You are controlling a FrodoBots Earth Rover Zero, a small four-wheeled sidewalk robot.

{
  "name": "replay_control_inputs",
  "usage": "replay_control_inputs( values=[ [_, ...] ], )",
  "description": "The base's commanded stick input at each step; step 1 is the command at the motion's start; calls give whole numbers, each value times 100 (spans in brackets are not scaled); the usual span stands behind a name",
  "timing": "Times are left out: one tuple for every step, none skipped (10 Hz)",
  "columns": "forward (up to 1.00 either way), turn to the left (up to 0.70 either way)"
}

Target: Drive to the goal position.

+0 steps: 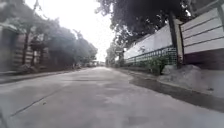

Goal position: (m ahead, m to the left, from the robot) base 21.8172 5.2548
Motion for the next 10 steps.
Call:
replay_control_inputs(
  values=[
    [70,-14],
    [70,-24],
    [70,-35],
    [70,-35],
    [70,-35],
    [70,-35],
    [70,-35],
    [70,-35],
    [70,-35],
    [70,-35]
  ],
)
